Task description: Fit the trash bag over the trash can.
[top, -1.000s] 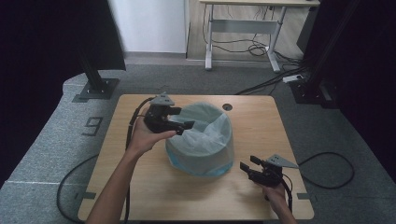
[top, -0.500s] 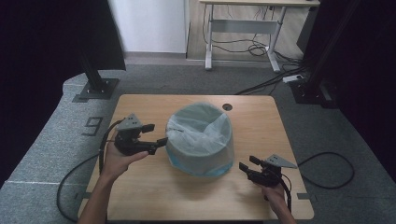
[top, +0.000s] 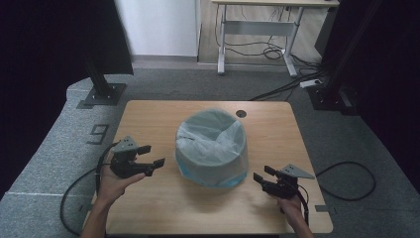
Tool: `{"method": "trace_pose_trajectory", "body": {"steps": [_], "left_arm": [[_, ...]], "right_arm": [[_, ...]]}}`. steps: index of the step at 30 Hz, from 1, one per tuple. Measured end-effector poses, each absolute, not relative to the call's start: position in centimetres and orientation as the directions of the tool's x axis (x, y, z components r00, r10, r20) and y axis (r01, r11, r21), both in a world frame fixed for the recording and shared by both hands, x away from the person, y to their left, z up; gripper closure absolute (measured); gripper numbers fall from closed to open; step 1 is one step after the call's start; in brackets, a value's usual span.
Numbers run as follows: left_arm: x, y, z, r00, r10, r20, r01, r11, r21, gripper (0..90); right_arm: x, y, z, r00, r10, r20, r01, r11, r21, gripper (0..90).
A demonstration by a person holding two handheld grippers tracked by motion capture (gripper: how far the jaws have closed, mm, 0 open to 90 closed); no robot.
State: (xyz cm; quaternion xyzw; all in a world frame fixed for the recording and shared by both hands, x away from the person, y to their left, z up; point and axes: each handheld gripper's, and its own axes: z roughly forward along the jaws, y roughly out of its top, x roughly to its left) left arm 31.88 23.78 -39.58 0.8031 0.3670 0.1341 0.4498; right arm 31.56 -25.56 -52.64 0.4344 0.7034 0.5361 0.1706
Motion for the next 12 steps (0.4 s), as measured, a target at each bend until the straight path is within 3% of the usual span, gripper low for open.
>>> {"method": "trace_pose_trajectory", "body": {"steps": [12], "left_arm": [[32.32,23.97,-40.7,0.687,0.714,-0.137,0.494,-0.32,0.809,24.2]], "right_arm": [[31.66,-25.74,-52.73,-0.564,0.794,0.227,0.431,0.049,0.901,34.9]]}}
